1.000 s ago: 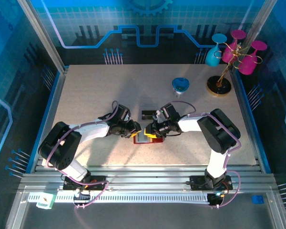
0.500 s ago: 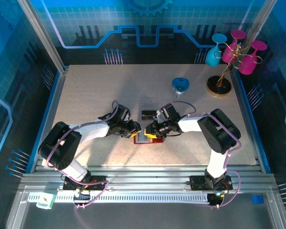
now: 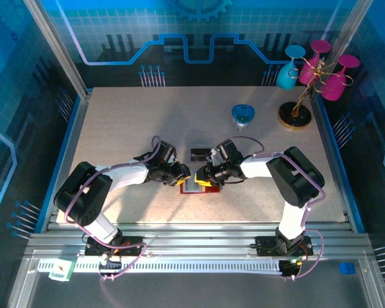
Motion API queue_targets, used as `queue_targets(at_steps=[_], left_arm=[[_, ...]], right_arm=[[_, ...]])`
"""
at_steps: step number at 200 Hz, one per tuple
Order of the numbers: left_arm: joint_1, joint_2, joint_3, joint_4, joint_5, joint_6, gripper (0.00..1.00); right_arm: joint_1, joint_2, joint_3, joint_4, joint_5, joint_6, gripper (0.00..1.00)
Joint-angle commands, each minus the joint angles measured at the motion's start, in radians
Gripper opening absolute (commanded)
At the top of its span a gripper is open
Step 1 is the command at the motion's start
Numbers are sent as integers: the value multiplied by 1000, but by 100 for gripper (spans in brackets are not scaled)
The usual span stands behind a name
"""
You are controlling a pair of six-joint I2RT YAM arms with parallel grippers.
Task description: Take the credit cards out of the card holder
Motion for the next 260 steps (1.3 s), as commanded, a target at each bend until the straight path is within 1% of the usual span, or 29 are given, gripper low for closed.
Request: queue_targets(at_steps=[1,20,35,63,94,148,159,189,233,260], left_arm=[[-10,-22,19,0,-14,2,34],[-11,-57,15,0,-32,3,34],[-10,-65,11,26,-18,-3,35],[-17,-21,25,32,12,-6,35],[-21,26,28,19,16,-17,35],[-23,50,26,21,27,-22,35],[-22,53,22,41,41,-28,34],[-23,64,18,69,62,-41,27],[-22,70,20,75,66,-44,25],[-23,77,17,80,64,-47,25]], right_arm=[[-10,-9,-26,-59,20,1,30],[-11,-9,-29,-59,21,1,30],[-11,-9,-28,-57,21,1,30],[-10,-7,-24,-57,19,1,30],[-11,-10,-24,-61,20,4,30],[-10,-14,-25,-59,17,3,30],[-11,-16,-27,-52,12,5,30],[-10,-20,-32,-30,2,15,30],[-10,-47,-39,3,-7,26,30],[-11,-106,-43,-9,1,30,30]])
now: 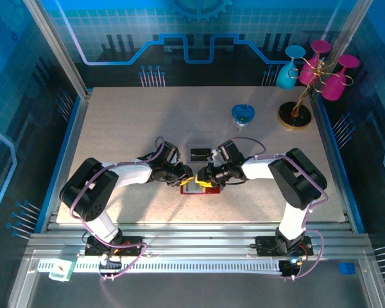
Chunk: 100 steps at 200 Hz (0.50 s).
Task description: Take the credit cards out of the card holder
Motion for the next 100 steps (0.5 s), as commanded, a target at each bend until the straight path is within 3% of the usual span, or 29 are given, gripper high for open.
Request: queue_targets(at_steps=[1,100], left_arm=[[-8,17,9,12,22,-18,25],[-15,-19,58,-43,32,27,27]], right_arm=[[-10,-72,-16,-16,3,11,30],[-29,-288,54,-242,81,-71,30]])
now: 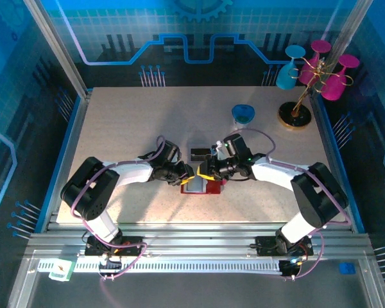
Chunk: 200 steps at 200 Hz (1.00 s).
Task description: Take the credit cards out of the card holder
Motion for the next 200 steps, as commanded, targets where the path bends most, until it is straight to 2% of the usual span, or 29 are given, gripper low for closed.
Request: queue_targets(at_steps=[1,71,135,200], left_arm=[[-15,-29,38,-34,22,22,27],[-44,-16,125,-78,40,53,30],[-104,96,255,-67,77,65,36],[-158,208,334,-4,118,36,45]], right_arm=[[-22,-59,40,-115,35,-51,30],[-97,-148,63,-216,68,-106,30],[-179,-234,47,-325,85,-152,30],[-197,-303,30,-386,116,-149,31]])
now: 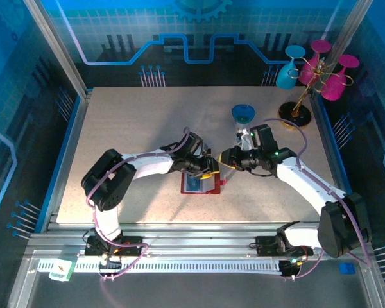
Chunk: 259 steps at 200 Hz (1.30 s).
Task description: Take the credit cards out of the card holder
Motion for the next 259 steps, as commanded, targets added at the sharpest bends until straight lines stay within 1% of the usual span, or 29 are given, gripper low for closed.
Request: queue_targets(at_steps=[1,16,42,73,102,138,169,200,223,259], left_arm=[[-14,22,29,39,44,-13,45],[-11,7,13,59,31,-15,51],[-2,-30,0,52,7,-1,57],[29,-90,-56,51,-13,0,57],[73,-148,-135,37,-26,0,55],[127,-213,-232,20,-33,2,47],[158,-248,-286,13,-32,7,34],[168,-222,-271,5,1,29,22],[167,-213,-270,-18,-8,43,18],[167,-186,-269,-41,1,64,13]], right_arm=[[-9,-26,-13,-47,11,-9,31],[-3,-26,-27,-36,5,7,31],[25,-14,-36,-11,7,31,31],[67,33,-34,21,11,54,31],[114,105,-22,55,5,77,30],[158,201,-2,118,-8,104,30],[189,302,13,186,-27,130,27],[214,407,22,273,-66,165,22],[231,446,22,298,-66,183,18],[236,466,22,314,-60,188,16]])
